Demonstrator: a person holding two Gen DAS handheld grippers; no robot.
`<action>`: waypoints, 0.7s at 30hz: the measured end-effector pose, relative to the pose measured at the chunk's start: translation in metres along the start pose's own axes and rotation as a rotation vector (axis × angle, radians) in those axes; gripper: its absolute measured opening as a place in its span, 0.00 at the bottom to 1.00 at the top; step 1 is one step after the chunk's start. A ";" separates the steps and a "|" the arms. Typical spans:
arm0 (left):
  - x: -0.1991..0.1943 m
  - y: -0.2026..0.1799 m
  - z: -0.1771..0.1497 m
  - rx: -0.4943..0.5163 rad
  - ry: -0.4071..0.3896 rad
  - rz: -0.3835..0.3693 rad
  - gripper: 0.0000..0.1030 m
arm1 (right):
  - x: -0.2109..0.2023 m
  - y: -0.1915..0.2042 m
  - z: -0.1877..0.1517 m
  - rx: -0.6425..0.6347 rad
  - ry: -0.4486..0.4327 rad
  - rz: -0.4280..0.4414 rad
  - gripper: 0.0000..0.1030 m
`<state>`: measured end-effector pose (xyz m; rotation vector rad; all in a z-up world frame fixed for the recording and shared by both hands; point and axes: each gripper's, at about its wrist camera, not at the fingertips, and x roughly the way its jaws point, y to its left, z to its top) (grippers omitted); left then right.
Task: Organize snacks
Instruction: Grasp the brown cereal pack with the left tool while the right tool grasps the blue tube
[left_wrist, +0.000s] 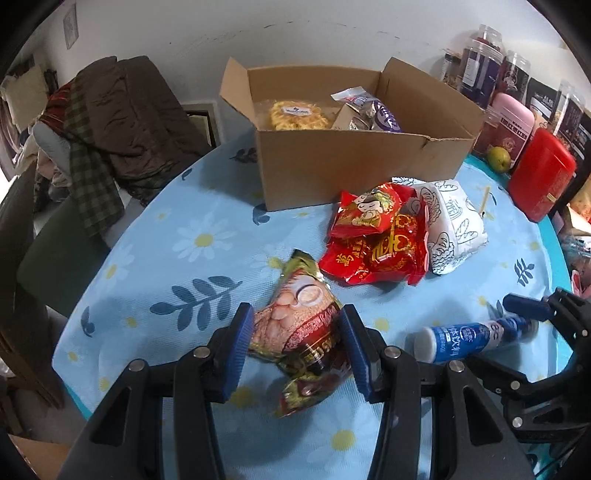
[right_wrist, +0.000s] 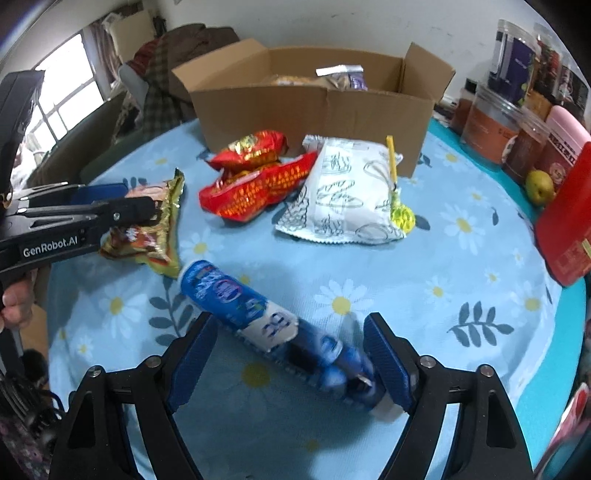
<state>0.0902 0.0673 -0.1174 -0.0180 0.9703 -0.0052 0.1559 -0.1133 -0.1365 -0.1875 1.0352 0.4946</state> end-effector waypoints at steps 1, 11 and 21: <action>0.002 0.001 0.000 -0.005 0.004 0.004 0.54 | 0.002 -0.001 -0.001 0.007 0.007 0.001 0.68; 0.033 -0.002 -0.008 -0.015 0.102 0.031 0.79 | -0.006 -0.014 -0.013 0.104 0.004 0.006 0.42; 0.017 -0.022 -0.025 0.064 0.067 -0.062 0.57 | -0.018 -0.010 -0.032 0.134 -0.002 0.017 0.28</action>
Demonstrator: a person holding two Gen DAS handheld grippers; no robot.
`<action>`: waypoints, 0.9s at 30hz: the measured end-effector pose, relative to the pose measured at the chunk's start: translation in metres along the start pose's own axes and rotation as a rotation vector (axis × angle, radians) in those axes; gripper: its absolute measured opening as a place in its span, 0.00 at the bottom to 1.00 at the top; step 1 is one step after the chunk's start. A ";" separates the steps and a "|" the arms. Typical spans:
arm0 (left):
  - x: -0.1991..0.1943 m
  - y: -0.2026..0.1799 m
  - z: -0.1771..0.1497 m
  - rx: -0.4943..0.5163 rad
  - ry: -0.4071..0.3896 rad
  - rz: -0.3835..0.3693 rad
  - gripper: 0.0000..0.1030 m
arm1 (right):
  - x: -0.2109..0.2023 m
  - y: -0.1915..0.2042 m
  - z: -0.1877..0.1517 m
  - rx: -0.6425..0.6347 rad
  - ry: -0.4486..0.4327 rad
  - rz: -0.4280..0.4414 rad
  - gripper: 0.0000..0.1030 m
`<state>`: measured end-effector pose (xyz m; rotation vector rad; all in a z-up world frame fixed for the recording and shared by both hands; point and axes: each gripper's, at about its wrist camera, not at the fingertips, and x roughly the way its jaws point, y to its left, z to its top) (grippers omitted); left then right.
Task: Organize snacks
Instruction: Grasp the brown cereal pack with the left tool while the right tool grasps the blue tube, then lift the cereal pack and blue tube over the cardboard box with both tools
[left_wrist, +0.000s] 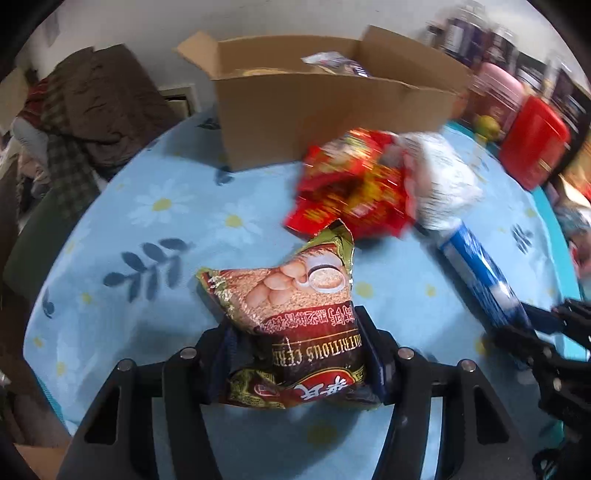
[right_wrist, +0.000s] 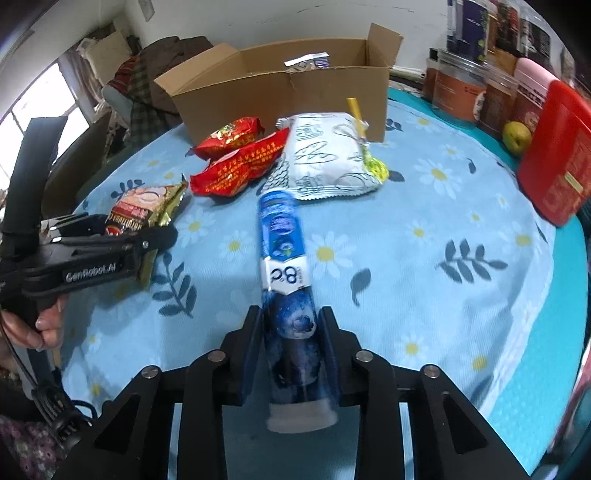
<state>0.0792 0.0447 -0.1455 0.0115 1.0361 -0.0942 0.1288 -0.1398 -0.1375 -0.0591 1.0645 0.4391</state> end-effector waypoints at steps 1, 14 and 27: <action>-0.002 -0.001 -0.005 0.023 0.003 -0.022 0.57 | -0.001 -0.002 -0.002 0.009 -0.001 -0.001 0.28; -0.023 -0.065 -0.037 0.209 0.004 -0.183 0.57 | -0.035 -0.004 -0.048 0.052 0.023 -0.017 0.28; -0.026 -0.067 -0.046 0.214 -0.080 -0.134 0.61 | -0.029 -0.009 -0.045 0.040 0.035 -0.013 0.51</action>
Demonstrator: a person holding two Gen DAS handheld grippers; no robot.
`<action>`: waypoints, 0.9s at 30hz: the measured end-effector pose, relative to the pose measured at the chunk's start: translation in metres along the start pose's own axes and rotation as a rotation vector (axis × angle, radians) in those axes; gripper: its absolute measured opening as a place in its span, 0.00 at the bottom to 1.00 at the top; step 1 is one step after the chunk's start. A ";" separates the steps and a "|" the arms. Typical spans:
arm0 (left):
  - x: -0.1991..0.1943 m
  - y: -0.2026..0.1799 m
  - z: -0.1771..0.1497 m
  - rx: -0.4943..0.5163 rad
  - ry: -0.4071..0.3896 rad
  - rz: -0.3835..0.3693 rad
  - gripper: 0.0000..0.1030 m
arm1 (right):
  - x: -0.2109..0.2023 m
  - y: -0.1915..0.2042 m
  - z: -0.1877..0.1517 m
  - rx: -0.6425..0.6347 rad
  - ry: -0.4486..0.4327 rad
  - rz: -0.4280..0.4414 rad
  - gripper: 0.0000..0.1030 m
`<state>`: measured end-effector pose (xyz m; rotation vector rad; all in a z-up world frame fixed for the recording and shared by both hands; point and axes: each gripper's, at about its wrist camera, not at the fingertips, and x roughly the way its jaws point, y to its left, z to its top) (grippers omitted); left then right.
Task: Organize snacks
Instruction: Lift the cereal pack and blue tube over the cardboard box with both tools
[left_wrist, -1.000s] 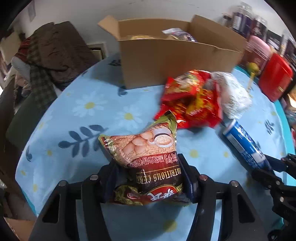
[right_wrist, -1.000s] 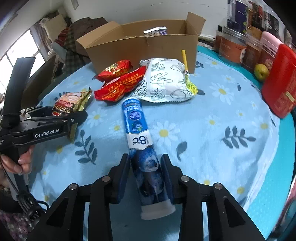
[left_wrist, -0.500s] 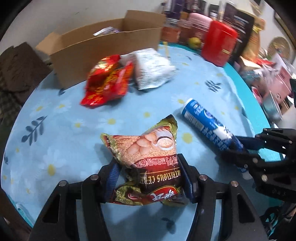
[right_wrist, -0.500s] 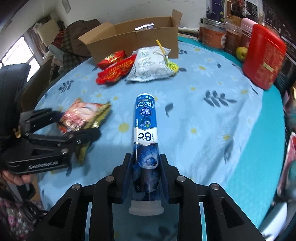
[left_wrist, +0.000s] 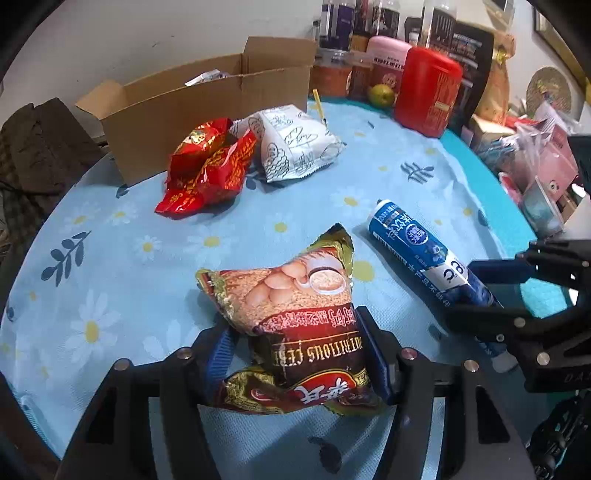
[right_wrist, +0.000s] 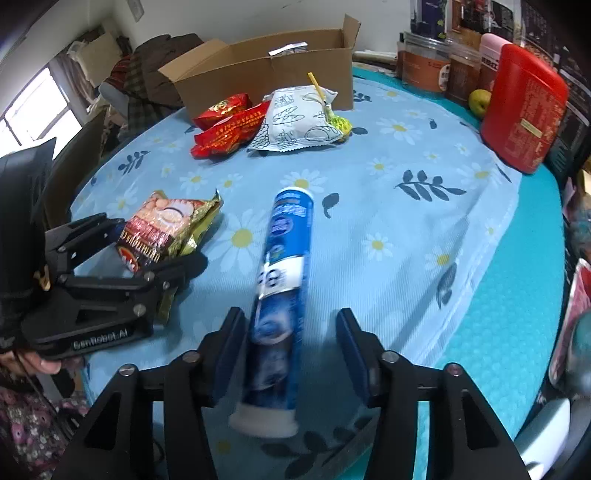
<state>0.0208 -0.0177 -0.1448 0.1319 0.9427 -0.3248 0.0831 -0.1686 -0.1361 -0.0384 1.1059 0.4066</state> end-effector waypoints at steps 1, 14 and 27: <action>0.002 -0.003 0.002 0.006 0.011 0.015 0.62 | 0.002 -0.001 0.002 0.000 0.006 0.002 0.51; 0.014 0.005 0.010 -0.080 0.120 0.083 0.98 | 0.013 0.003 0.011 -0.067 -0.016 -0.049 0.51; -0.002 -0.004 0.010 -0.043 0.028 0.068 0.56 | 0.010 0.005 0.006 -0.064 -0.057 -0.067 0.29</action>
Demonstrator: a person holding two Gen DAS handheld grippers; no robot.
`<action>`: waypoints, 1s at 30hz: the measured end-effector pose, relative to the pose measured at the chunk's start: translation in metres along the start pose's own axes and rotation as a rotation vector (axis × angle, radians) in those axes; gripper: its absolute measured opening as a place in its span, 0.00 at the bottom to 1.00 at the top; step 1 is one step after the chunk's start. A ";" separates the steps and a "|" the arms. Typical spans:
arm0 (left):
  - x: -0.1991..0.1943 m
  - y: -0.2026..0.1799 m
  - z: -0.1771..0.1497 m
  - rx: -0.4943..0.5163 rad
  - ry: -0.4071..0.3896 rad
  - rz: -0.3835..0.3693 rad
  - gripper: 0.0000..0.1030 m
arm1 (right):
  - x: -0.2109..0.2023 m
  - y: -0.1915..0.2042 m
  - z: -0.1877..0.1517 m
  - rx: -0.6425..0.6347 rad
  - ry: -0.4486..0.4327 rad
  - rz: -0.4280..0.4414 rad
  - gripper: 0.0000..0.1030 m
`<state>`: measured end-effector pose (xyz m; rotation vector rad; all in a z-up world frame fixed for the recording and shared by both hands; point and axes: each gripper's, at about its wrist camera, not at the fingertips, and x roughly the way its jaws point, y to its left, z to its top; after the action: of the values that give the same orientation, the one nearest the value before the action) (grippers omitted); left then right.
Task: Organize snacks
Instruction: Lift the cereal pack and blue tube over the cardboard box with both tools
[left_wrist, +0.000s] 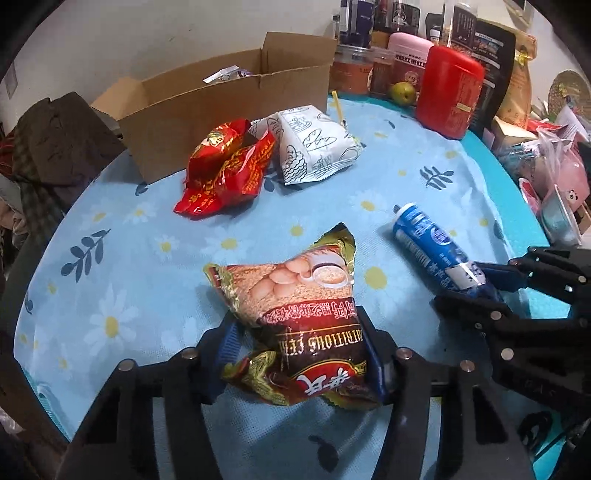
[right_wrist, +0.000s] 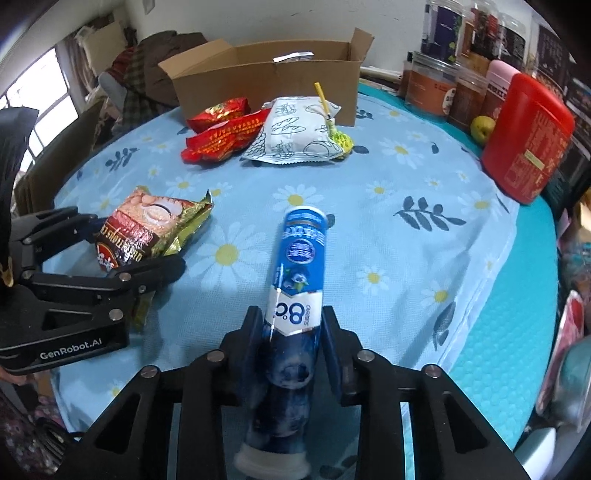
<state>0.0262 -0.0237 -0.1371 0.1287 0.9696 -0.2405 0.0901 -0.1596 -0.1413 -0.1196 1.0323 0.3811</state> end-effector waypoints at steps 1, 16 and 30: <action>-0.001 0.001 0.000 -0.004 0.000 -0.010 0.56 | -0.001 0.000 0.000 0.007 -0.005 0.024 0.28; -0.030 0.007 -0.002 0.002 -0.075 -0.060 0.56 | -0.027 0.015 -0.002 0.027 -0.062 0.147 0.27; -0.065 0.022 0.014 -0.015 -0.193 -0.089 0.56 | -0.059 0.033 0.021 -0.006 -0.158 0.174 0.27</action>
<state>0.0079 0.0036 -0.0754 0.0472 0.7858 -0.3210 0.0687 -0.1382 -0.0777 -0.0045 0.8875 0.5431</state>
